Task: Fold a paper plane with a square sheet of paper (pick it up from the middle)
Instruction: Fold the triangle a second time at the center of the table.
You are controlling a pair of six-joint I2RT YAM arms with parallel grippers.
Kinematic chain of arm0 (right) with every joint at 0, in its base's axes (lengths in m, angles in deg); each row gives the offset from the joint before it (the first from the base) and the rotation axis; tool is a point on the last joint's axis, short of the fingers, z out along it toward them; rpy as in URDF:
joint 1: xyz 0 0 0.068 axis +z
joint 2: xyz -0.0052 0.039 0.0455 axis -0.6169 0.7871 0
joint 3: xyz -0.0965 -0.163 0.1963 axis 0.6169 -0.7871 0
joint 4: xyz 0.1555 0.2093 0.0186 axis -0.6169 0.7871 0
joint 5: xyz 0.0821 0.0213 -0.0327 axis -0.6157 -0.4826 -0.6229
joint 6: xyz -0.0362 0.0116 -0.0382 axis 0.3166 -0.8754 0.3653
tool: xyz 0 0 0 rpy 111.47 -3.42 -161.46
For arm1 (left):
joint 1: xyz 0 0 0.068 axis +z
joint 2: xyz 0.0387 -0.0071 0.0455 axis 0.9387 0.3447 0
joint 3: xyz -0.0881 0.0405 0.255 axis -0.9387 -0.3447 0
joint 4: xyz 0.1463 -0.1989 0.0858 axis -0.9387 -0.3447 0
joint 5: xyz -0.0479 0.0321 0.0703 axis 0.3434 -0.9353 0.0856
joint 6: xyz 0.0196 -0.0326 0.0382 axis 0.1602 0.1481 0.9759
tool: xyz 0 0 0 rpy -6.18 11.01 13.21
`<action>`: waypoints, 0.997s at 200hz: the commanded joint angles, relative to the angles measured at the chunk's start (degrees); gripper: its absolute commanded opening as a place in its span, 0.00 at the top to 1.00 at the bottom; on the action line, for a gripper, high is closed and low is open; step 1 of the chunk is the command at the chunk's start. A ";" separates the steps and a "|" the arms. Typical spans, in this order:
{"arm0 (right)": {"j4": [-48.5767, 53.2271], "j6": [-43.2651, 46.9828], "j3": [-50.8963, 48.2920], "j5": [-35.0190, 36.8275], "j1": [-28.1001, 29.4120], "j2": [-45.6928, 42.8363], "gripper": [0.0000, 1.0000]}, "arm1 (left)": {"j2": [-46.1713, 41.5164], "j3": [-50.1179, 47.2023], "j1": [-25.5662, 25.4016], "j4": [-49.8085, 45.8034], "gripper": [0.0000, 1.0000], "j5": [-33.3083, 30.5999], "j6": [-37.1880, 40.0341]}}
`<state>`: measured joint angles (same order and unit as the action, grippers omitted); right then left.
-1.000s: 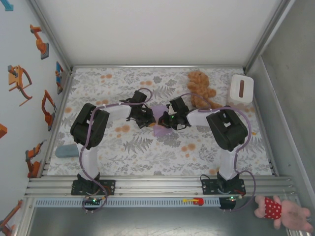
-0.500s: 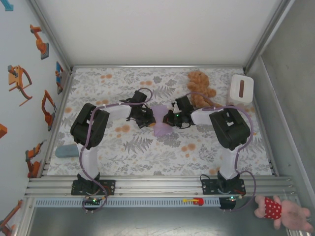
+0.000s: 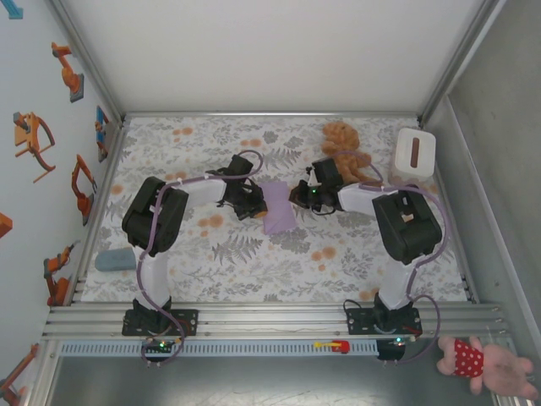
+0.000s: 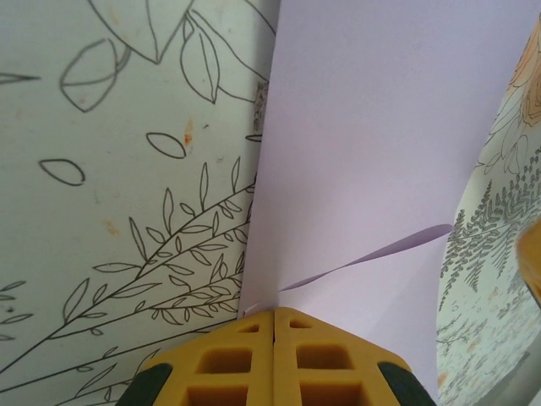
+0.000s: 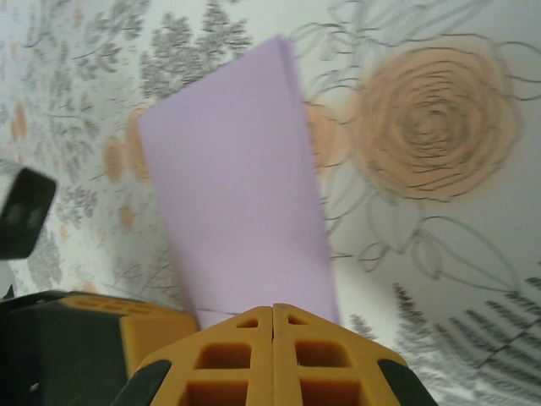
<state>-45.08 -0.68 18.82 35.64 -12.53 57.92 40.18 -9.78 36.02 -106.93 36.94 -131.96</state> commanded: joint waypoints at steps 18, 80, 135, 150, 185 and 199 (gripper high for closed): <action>1.87 1.60 1.33 -3.08 2.99 1.34 1.00 | 3.01 0.93 0.34 -6.86 1.00 -1.31 4.01; 3.29 1.33 2.07 -3.78 3.45 5.24 1.00 | 2.96 1.25 0.60 -5.59 1.00 1.20 4.39; 7.06 1.55 0.31 -0.31 3.49 7.12 1.00 | -2.60 1.56 0.21 -4.72 0.99 1.03 3.61; 7.50 1.52 0.00 0.13 3.44 7.23 1.00 | -5.16 0.85 -0.50 -4.19 0.95 0.05 2.72; 8.58 1.44 0.08 0.68 3.46 7.84 1.00 | -8.30 -1.56 -3.05 -2.29 0.91 -1.20 -0.18; 8.76 1.28 0.17 0.77 3.47 8.11 1.00 | -8.58 -1.92 -4.33 -2.15 0.91 -1.39 -0.91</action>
<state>-42.77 -0.07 19.60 32.36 -9.07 62.64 33.45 -10.28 33.79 -109.00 36.53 -130.52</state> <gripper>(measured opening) 0.049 0.086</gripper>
